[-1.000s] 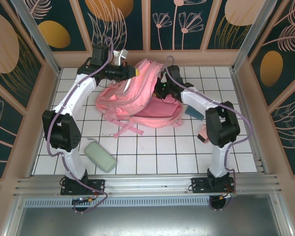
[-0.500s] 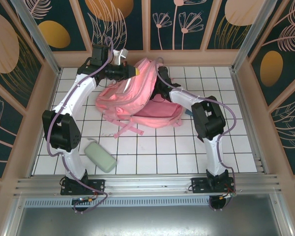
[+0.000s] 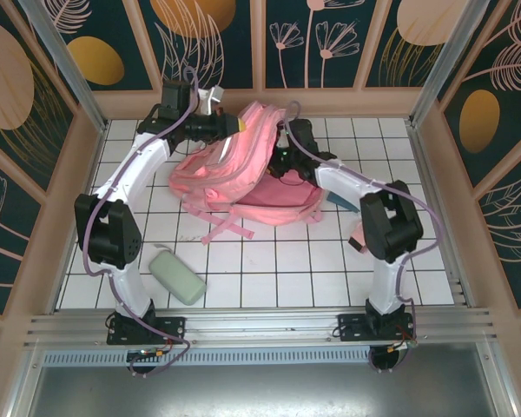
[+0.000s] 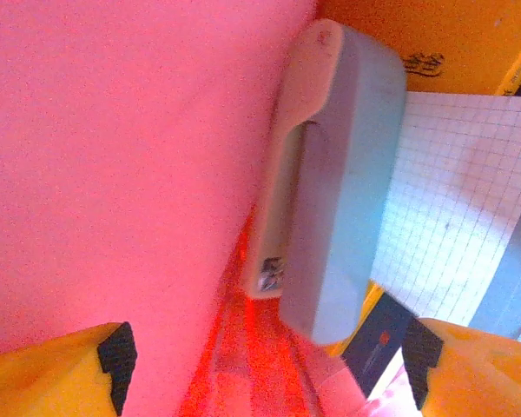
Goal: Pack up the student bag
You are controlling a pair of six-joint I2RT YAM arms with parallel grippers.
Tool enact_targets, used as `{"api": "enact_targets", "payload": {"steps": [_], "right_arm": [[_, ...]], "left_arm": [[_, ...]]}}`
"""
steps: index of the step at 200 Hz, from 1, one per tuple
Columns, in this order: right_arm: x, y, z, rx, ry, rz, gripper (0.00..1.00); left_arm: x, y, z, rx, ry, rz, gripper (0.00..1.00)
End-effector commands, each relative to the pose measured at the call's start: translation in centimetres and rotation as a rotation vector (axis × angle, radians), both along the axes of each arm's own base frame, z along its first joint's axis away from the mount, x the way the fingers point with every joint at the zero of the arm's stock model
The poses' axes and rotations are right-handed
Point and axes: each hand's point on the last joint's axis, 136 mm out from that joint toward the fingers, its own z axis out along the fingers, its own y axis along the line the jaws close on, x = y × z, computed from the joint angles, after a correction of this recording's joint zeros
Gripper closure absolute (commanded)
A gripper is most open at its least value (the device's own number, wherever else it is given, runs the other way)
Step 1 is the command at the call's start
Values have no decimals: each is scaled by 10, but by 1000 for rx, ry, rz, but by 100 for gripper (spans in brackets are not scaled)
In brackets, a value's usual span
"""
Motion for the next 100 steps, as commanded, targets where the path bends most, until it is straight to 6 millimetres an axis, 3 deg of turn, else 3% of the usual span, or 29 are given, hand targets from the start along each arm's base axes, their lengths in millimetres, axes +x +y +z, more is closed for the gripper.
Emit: {"api": "enact_targets", "payload": {"steps": [1,30,43,46,64,100], "right_arm": [[-16,-9,35,35,-135,55,20],[-29,-35,22,-67,-112,-1,26],[-35,-48,12,-142,-87,-25,28],[-36,-52,9,-164,-80,-32,28],[-44,-78,5,-252,-53,-96,30],[-62,-143,24,-443,-65,-282,27]], "left_arm": [[2,15,73,-89,-237,52,100],[9,33,69,-62,-244,152,100],[15,39,56,-27,-230,202,100],[10,42,66,-30,-252,210,100],[11,49,61,-6,-254,255,100],[11,64,54,43,-280,348,100]]}}
